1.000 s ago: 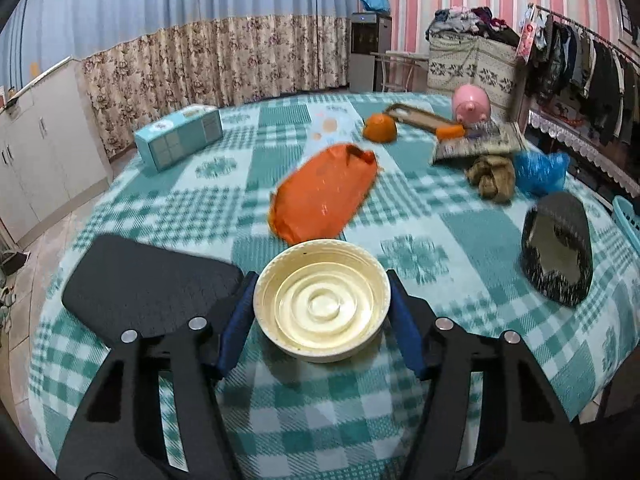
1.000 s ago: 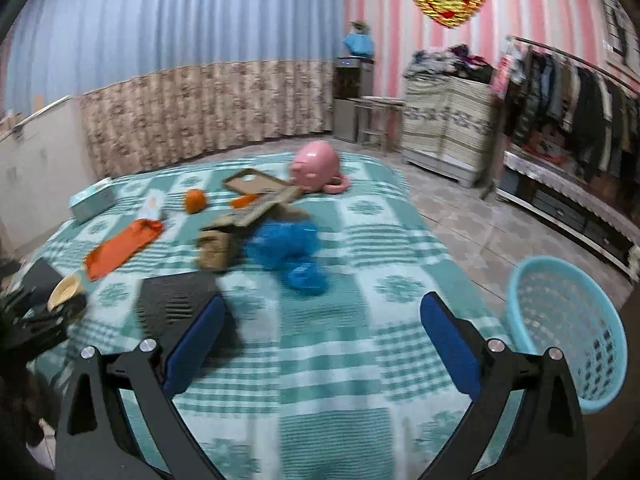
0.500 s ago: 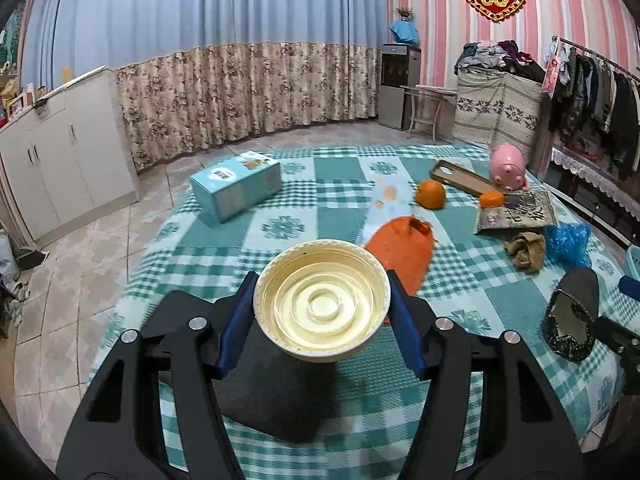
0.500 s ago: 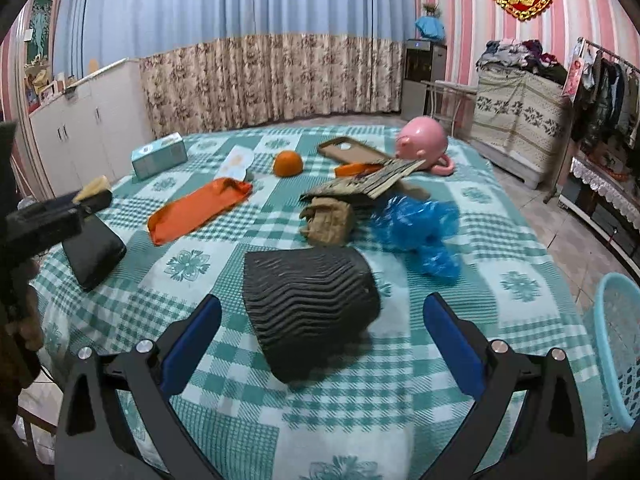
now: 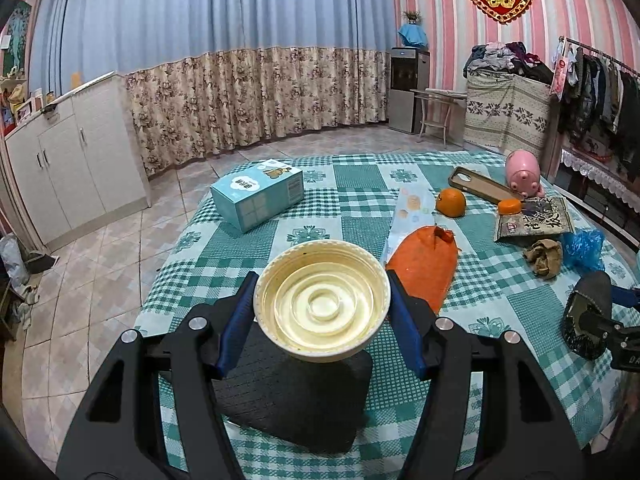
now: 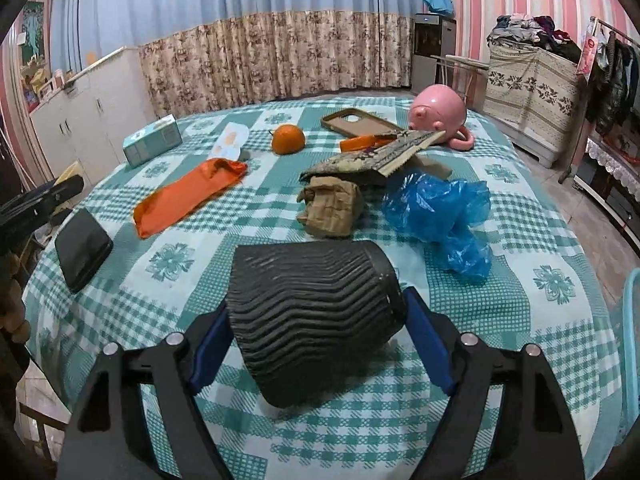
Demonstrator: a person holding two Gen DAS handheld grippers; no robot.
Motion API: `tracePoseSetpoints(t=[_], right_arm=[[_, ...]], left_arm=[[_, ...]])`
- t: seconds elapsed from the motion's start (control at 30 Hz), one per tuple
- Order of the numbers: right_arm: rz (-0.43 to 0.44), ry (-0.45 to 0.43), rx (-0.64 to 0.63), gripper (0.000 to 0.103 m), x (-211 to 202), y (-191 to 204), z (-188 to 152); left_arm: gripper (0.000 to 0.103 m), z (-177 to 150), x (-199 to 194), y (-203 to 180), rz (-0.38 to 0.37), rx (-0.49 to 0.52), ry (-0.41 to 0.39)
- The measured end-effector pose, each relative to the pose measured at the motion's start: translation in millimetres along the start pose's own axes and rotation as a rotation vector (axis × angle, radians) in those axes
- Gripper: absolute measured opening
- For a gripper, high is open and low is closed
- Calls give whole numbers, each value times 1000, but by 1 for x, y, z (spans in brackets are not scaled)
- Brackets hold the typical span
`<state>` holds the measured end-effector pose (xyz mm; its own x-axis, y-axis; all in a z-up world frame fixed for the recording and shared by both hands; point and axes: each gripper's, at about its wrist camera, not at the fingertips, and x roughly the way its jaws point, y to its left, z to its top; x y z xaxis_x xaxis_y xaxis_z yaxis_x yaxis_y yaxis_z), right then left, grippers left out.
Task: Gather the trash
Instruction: 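Grasp the black ribbed cylinder with the right tool while the left holds the lid, then release the lid into the blue basket with the left tool while the right releases the black cylinder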
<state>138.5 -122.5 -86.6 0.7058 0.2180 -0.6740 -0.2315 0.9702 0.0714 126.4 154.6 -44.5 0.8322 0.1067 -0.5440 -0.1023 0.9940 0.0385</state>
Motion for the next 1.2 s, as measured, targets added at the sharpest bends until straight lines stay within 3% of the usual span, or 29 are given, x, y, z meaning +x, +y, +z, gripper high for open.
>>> tracePoseSetpoints(t=[0.1, 0.23, 0.4, 0.53, 0.93, 1.2], right_arm=[[-8, -14, 5, 79, -5, -4, 1], [-52, -99, 51, 79, -34, -24, 5], [-175, -205, 169, 79, -79, -75, 5], [-328, -269, 231, 79, -113, -116, -1], [-645, -312, 411, 79, -185, -218, -32], [-753, -320, 553, 79, -216, -273, -61]], left_arm=[[61, 1, 1, -7, -8, 8, 3], [61, 7, -4, -29, -44, 38, -10], [61, 22, -19, -73, -103, 97, -62], [61, 32, -29, -111, -175, 131, -92], [61, 49, -66, -252, -437, 220, -140], [61, 52, -74, -337, -581, 265, -101]])
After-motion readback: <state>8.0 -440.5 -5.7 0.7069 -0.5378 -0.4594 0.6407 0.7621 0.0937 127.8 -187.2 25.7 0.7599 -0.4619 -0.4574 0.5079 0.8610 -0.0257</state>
